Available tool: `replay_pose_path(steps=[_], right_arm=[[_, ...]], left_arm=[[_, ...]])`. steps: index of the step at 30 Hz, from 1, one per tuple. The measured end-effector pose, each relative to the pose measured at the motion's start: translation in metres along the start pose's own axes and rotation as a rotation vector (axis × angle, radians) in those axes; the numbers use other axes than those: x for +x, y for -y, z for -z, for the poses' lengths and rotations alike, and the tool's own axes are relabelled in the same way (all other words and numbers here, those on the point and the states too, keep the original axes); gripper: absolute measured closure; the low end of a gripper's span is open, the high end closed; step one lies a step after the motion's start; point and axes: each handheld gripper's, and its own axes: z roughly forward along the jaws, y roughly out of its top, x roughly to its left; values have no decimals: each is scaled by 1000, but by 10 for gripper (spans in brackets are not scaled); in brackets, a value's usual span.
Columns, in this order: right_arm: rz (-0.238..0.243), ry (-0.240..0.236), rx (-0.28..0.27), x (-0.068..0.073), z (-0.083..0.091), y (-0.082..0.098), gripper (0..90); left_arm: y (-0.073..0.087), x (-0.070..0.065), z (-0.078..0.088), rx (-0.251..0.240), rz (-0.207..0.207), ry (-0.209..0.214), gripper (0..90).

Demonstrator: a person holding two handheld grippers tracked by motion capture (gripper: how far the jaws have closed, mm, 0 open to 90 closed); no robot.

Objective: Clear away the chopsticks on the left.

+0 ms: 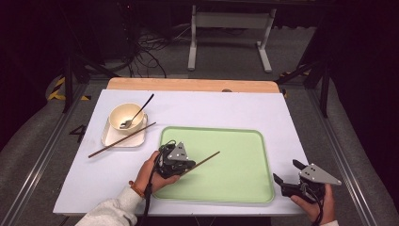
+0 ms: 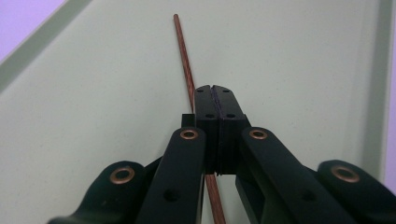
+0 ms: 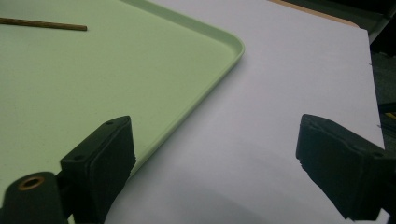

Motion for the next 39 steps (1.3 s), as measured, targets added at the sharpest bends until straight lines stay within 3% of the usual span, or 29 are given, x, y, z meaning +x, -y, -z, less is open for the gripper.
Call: replay_pose_path(steps=[8, 13, 23, 26, 34, 36, 37, 39], right_arm=[[-1, -1, 4, 0, -1, 0, 122], [-1, -3, 7, 0, -1, 1, 123], [10, -7, 14, 2, -2, 0, 125], [8, -9, 14, 1, -2, 0, 125], [12, -10, 14, 2, -1, 0, 125], [13, -10, 16, 2, -2, 0, 125], [13, -11, 17, 2, -2, 0, 125], [13, -12, 22, 2, -2, 0, 125]], left_arm=[[-8, 0, -14, 18, -38, 38, 900], [-13, -3, -25, 56, -63, 34, 900], [-14, 1, -39, 95, -56, 21, 900], [-13, 5, -38, 94, -39, 8, 900], [4, 26, -24, 89, 95, -59, 900], [6, 28, -21, 89, 103, -63, 900], [10, 31, -17, 61, 136, -54, 900], [16, 36, -10, 49, 164, -64, 900]])
